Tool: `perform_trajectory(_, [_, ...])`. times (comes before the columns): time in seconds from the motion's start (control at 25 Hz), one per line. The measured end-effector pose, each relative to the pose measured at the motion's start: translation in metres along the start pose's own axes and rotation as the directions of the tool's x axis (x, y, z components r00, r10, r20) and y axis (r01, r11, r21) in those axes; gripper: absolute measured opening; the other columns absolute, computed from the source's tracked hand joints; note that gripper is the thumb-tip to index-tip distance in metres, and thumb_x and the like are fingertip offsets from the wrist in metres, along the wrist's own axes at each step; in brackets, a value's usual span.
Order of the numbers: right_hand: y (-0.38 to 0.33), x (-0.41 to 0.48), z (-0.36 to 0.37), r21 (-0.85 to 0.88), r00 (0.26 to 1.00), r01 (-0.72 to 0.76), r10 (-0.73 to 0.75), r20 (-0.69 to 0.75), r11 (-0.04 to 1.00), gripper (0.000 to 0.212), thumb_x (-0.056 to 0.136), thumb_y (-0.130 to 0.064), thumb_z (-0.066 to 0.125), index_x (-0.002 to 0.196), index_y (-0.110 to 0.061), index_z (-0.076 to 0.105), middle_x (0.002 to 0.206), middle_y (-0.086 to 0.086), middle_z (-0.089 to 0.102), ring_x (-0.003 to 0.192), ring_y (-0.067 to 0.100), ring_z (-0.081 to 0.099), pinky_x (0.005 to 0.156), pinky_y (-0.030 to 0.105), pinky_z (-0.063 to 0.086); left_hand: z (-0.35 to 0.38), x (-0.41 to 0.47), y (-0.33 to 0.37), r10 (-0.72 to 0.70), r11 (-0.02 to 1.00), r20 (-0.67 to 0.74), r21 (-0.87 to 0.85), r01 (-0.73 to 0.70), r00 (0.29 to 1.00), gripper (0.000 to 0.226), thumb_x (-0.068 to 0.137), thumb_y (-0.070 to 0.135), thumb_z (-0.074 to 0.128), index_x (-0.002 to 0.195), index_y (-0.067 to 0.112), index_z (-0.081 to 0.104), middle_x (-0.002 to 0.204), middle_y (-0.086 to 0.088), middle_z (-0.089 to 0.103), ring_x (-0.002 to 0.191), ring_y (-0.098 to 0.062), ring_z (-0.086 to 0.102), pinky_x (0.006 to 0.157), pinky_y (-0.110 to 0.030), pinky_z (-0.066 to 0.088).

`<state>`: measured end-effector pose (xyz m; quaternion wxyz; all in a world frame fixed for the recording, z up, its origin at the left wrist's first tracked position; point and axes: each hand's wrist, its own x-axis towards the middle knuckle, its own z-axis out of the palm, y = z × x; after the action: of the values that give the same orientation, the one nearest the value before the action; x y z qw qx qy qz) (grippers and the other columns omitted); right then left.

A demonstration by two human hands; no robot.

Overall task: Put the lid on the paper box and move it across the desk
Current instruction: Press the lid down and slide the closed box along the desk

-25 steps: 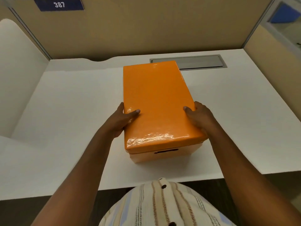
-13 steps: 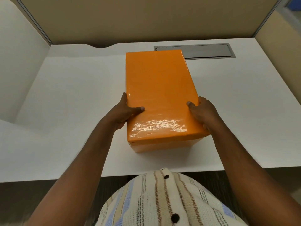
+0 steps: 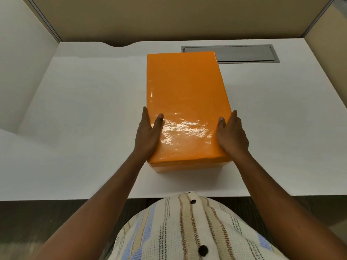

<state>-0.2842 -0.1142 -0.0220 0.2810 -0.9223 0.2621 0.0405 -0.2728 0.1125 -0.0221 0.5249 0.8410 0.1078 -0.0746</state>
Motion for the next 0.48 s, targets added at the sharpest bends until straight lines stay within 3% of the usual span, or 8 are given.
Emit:
perform_trajectory(0.2, [0.002,-0.003,0.009,-0.081,0.989,0.032,-0.044,-0.145,0.996,0.063,0.095,-0.047,0.023,0.146,-0.013,0.012,0.148,0.012,0.034,0.122,0.039,0.047,0.091,0.049,0.043,0.004,0.008,-0.007,0.063,0.996,-0.049,0.065,-0.060,0.997,0.071,0.091,0.058,0.040,0.150,0.025,0.017,0.149,-0.002,0.043,0.128,-0.029,0.050,0.103,-0.050,0.043])
perform_trajectory(0.4, [0.001,0.000,0.011,-0.107,0.992,0.022,-0.035,-0.122,0.994,0.062,0.095,-0.047,0.022,0.147,-0.015,0.008,0.151,0.010,0.030,0.123,0.038,0.046,0.091,0.048,0.043,0.006,0.011,-0.009,0.091,0.993,-0.062,0.077,-0.086,0.994,0.070,0.092,0.056,0.040,0.150,0.025,0.017,0.150,-0.001,0.041,0.130,-0.028,0.047,0.100,-0.040,0.039])
perform_trajectory(0.48, [0.001,0.000,0.009,-0.106,0.996,0.017,-0.026,-0.088,0.994,0.062,0.095,-0.047,0.022,0.147,-0.016,0.007,0.152,0.010,0.027,0.125,0.038,0.044,0.093,0.049,0.042,0.005,0.011,-0.009,0.089,0.994,-0.053,0.063,-0.086,0.995,0.070,0.092,0.055,0.040,0.150,0.025,0.015,0.153,-0.001,0.037,0.133,-0.028,0.044,0.105,-0.043,0.039])
